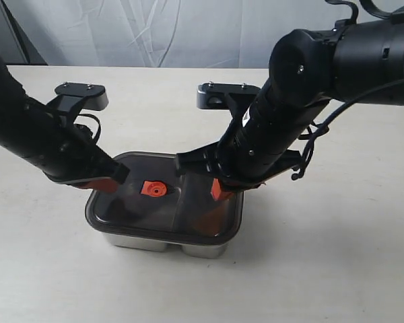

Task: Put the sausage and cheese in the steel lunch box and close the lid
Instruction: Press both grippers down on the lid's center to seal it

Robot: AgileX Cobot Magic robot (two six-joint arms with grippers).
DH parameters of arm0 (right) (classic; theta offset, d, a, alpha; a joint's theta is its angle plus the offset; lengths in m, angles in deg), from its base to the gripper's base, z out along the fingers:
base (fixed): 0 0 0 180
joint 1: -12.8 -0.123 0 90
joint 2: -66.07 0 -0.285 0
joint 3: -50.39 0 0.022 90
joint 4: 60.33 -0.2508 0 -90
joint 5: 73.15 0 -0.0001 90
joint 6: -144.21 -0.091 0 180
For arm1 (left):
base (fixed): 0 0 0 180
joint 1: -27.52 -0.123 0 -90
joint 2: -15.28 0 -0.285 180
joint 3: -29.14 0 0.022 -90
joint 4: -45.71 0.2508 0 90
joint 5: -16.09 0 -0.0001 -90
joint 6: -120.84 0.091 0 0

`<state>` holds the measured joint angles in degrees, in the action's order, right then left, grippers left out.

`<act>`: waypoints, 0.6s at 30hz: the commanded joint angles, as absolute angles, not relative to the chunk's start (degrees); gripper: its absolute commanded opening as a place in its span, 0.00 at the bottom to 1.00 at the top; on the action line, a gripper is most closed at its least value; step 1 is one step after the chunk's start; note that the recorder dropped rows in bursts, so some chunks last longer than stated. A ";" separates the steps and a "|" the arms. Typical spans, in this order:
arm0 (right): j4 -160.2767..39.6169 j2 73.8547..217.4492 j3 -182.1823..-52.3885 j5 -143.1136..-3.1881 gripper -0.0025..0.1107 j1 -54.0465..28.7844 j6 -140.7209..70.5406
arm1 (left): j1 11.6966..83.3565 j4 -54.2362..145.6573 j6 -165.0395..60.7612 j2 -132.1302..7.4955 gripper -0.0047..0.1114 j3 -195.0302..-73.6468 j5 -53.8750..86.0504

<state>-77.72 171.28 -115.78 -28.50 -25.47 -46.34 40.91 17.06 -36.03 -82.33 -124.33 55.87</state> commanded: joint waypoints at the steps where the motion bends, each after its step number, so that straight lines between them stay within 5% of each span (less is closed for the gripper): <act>1: -77.64 172.99 -116.10 -29.16 0.01 -25.60 -45.85 | 40.73 16.20 -35.82 -83.50 0.04 -124.67 55.42; 18: -77.40 179.62 -116.10 -29.17 0.01 -25.60 -45.85 | 40.73 16.74 -35.94 -87.32 0.04 -124.67 56.07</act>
